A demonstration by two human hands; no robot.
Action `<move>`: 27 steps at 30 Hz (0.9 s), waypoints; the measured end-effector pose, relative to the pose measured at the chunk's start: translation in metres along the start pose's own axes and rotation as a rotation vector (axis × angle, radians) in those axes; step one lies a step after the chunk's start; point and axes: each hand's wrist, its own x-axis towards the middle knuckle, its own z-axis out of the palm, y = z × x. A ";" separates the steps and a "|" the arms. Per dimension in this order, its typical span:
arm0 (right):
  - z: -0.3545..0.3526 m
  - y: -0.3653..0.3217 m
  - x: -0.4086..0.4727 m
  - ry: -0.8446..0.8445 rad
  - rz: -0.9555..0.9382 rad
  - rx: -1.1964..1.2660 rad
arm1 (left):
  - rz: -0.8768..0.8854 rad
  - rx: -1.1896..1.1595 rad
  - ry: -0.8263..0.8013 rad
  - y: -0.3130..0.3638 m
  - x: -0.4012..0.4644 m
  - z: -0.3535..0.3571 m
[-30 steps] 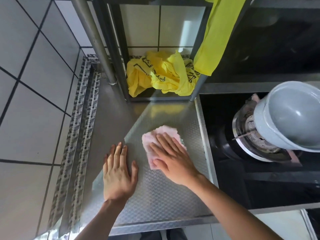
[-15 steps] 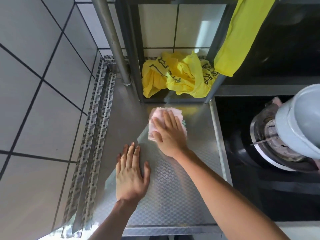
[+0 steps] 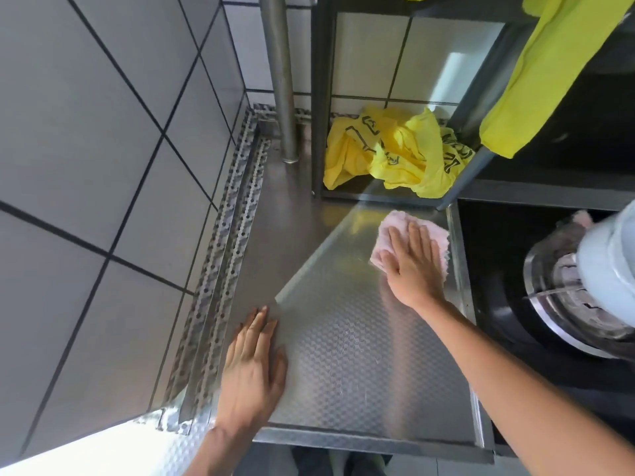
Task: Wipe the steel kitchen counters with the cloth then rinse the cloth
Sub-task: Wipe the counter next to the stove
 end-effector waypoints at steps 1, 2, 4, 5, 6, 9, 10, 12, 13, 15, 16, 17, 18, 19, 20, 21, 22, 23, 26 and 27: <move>0.001 -0.021 0.009 0.014 0.052 0.012 | 0.009 0.009 0.003 -0.002 -0.006 0.001; 0.002 -0.043 0.016 0.025 0.069 0.031 | 0.021 0.020 0.004 -0.003 -0.009 0.002; 0.006 -0.085 0.023 0.042 -0.002 0.057 | 0.029 0.041 0.008 -0.004 -0.010 0.004; 0.010 -0.106 0.020 0.041 -0.076 0.050 | 0.029 0.047 0.012 -0.004 -0.009 0.005; 0.015 -0.124 0.013 0.032 -0.157 0.030 | 0.031 0.053 0.015 -0.006 -0.009 0.005; 0.029 -0.149 -0.024 0.009 -0.478 -0.013 | 0.036 0.063 0.029 -0.009 -0.010 0.007; 0.031 -0.144 -0.033 0.020 -0.599 -0.001 | 0.039 0.061 0.038 -0.010 -0.010 0.008; 0.028 -0.122 -0.033 0.039 -0.798 -0.007 | 0.048 0.059 0.045 -0.010 -0.010 0.008; 0.025 -0.113 -0.025 0.029 -0.850 -0.036 | 0.049 0.058 0.044 -0.010 -0.010 0.009; 0.020 -0.104 0.000 -0.023 -0.820 -0.092 | 0.050 0.060 0.035 -0.010 -0.010 0.009; 0.017 -0.105 0.015 -0.045 -0.760 -0.101 | 0.051 0.058 0.030 -0.011 -0.010 0.008; 0.015 -0.111 0.031 -0.049 -0.702 -0.107 | 0.053 0.055 0.032 -0.011 -0.010 0.008; 0.013 -0.122 0.046 -0.038 -0.657 -0.120 | 0.057 0.051 0.039 -0.011 -0.010 0.008; 0.012 -0.134 0.061 -0.043 -0.616 -0.136 | 0.064 0.048 0.047 -0.010 -0.010 0.008; 0.012 -0.149 0.074 -0.062 -0.569 -0.127 | 0.070 0.046 0.053 -0.010 -0.009 0.008; 0.012 -0.163 0.085 -0.081 -0.517 -0.097 | 0.074 0.044 0.059 -0.010 -0.008 0.008; 0.013 -0.177 0.092 -0.086 -0.471 -0.064 | 0.076 0.042 0.064 -0.010 -0.008 0.009; 0.014 -0.190 0.095 -0.084 -0.445 -0.041 | 0.077 0.041 0.066 -0.010 -0.008 0.009; 0.019 -0.212 0.074 -0.105 -0.518 -0.043 | 0.073 -0.001 0.070 -0.012 -0.007 0.007; 0.022 -0.211 0.061 -0.116 -0.570 -0.046 | 0.060 -0.050 0.081 -0.012 -0.007 0.006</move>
